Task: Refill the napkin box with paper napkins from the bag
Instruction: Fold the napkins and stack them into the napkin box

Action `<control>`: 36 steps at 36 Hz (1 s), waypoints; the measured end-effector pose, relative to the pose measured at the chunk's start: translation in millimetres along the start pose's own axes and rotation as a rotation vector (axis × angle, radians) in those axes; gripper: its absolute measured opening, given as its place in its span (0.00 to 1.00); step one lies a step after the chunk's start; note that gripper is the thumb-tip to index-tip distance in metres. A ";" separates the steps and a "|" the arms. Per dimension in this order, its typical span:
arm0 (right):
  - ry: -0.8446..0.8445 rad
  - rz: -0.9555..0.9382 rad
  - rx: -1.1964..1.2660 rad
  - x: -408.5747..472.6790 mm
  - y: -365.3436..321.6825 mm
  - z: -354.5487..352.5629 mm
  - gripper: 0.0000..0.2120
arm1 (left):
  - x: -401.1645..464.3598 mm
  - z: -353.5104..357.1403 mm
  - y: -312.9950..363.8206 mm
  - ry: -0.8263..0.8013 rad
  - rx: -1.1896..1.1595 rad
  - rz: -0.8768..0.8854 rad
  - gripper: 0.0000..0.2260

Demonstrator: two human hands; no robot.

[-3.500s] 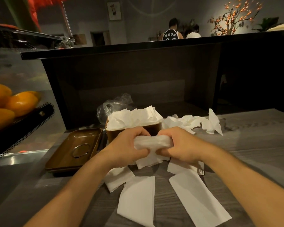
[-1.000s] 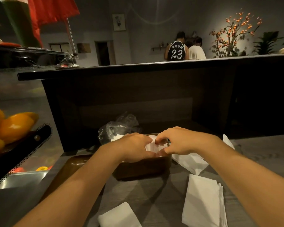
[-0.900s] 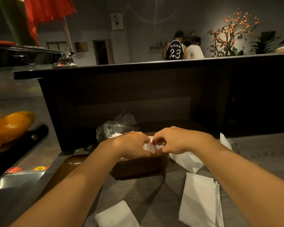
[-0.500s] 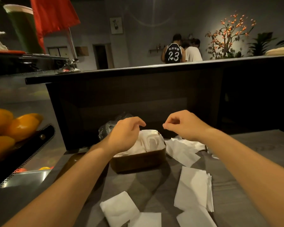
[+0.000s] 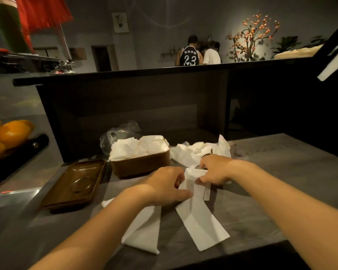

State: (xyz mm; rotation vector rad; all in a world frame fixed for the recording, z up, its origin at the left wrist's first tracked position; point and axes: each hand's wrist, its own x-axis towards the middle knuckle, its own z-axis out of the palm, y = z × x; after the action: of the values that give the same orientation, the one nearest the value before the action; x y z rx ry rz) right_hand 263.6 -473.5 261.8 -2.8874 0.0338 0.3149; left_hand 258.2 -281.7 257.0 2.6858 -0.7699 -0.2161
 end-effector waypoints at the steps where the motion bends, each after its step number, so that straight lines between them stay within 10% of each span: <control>1: 0.019 -0.003 0.053 1.0 2.4 3.3 0.19 | -0.5 3.4 -1.5 0.003 0.006 -0.009 0.17; 28: 0.136 -0.161 0.258 3.9 10.5 -2.5 0.02 | 7.3 10.8 -14.8 0.045 -0.067 0.017 0.16; 36: -0.017 -0.090 0.079 5.1 1.8 0.5 0.19 | 9.1 12.4 -12.3 0.058 -0.055 -0.012 0.16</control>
State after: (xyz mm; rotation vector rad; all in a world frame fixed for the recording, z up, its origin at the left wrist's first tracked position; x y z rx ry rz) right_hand 268.4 -475.1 259.8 -2.7974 -0.0839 0.3135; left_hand 268.9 -280.3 240.5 2.6335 -0.7199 -0.1598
